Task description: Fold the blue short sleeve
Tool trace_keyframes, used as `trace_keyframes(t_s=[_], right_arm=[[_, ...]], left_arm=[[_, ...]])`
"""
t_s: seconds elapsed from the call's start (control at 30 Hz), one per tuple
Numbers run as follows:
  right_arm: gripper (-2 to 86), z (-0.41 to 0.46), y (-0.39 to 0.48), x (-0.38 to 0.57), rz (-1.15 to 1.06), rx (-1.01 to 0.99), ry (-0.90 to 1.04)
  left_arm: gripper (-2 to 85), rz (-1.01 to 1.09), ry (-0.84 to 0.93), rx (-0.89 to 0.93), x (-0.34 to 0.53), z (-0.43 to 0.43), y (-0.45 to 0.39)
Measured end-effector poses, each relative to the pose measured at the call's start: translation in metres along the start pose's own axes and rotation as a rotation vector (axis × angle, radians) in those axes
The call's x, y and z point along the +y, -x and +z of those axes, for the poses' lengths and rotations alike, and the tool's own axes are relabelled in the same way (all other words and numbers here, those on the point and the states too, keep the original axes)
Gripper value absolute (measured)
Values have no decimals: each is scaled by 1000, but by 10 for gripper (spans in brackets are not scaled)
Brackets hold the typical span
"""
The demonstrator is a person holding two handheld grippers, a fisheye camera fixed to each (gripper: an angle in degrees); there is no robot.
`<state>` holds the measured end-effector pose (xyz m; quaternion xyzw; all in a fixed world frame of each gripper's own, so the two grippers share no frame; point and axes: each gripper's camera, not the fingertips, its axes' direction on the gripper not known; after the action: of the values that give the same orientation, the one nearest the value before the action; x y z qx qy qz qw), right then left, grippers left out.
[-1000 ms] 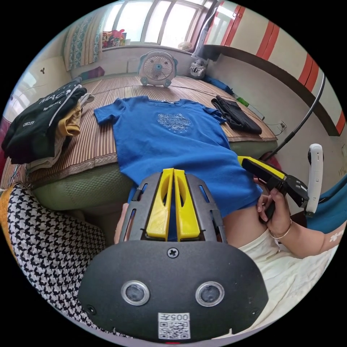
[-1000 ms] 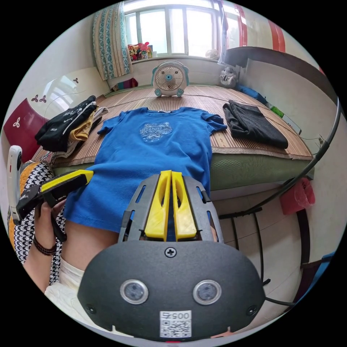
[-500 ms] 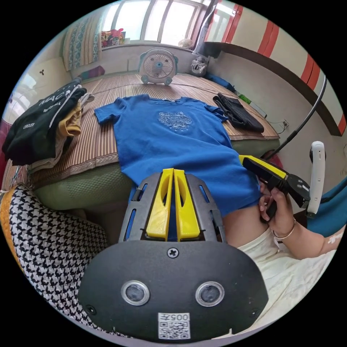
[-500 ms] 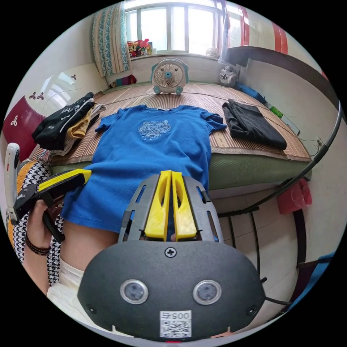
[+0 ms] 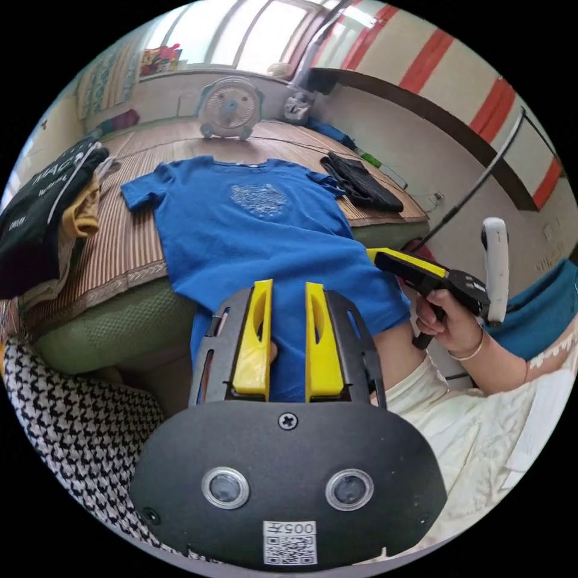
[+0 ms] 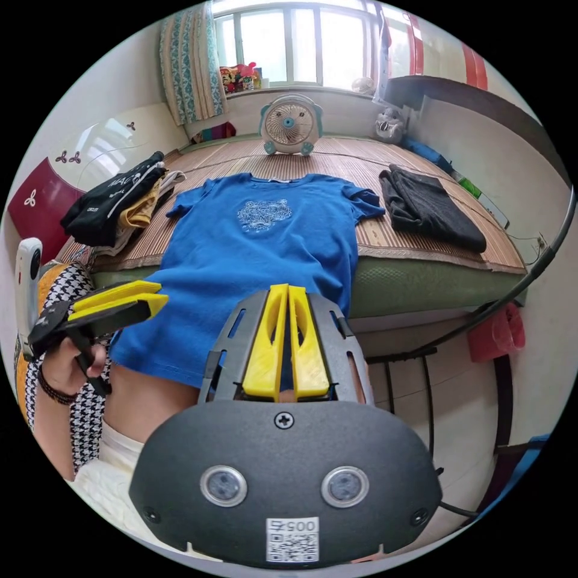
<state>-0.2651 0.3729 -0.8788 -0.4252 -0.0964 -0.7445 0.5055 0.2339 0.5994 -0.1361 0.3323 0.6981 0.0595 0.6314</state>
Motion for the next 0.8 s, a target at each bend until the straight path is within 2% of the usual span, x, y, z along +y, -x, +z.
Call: trace_keyframes(t_s=[0.07,0.17,0.3,0.4,0.47,0.63,0.8], right_arm=[[-9,-1,-4,-1,3,-10,3],[-9,-1,-8,-4,-7,-15,14],[-9,-3,-13,-8,-15,-23,34],[-9,-10,-8,-15,-138,-16,46],[-9,-26,-13,-29,-161,-65,-15],[-9,-39,-41,-84,-51,-186,-176],[-9,-11,-65,-149,53,-382,-179]], left_arm=[[82,32,9,-45,-1,2,-9],[51,-30,16,-149,-3,5,-11],[48,-58,22,-115,-6,7,-7],[46,-50,27,-95,-5,3,-9],[47,-48,-4,-91,-7,-6,-10],[52,-83,-191,-295,-48,-34,7],[52,-231,-223,-482,-118,-22,45]])
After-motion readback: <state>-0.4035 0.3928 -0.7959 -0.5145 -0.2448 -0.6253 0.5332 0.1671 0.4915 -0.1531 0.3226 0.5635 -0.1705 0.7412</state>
